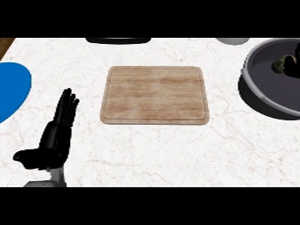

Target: Pick the squash from the cutting board and place it in the pot

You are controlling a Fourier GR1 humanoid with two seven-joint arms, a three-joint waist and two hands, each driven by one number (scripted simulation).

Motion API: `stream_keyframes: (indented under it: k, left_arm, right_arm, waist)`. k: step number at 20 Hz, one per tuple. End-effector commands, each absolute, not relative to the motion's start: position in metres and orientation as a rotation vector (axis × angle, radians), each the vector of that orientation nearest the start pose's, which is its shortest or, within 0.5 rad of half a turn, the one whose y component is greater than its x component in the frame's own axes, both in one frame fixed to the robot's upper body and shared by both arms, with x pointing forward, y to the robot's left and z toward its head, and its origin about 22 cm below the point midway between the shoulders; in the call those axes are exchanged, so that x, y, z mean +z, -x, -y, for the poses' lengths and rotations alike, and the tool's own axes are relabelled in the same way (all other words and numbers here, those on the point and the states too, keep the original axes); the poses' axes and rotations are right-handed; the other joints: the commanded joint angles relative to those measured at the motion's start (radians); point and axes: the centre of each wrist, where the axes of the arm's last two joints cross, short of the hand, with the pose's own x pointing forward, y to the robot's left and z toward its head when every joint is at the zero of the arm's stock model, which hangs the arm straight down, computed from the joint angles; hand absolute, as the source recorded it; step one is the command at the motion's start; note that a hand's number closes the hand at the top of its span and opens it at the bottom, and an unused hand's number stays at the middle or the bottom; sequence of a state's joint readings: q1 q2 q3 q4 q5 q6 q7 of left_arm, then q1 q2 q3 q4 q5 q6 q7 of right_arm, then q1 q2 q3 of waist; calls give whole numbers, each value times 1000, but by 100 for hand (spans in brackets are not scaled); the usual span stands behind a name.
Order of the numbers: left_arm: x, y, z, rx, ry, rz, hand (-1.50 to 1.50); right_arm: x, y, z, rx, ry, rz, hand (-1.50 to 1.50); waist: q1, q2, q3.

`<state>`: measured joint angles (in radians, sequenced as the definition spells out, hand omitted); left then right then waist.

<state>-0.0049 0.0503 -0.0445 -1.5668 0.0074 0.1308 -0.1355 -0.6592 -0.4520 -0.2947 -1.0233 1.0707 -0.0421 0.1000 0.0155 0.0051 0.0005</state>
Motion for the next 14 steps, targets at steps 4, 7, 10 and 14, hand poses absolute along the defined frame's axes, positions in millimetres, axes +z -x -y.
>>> stream_keyframes:
  k: [4, 7, 10, 14]
  left_arm:
    - [3, -239, -221, 29, -69, 1696, 0]
    - [0, -242, -210, 11, -69, 1711, 0]
    - [9, -241, -217, 20, -93, 1720, 0]
    - [3, -236, -227, 6, -82, 1726, 0]
  right_arm:
    - [105, -393, 396, 727, 1242, 1125, 150]
    - [93, -389, 414, 665, 1212, 985, 150]
    - [82, -380, 431, 660, 1170, 867, -150]
    - [63, -377, 428, 622, 1010, 1072, -150]
  waist:
    - [7, 1, 0]
    - [16, 7, 1]
    - [18, 5, 1]
    - [19, 7, 2]
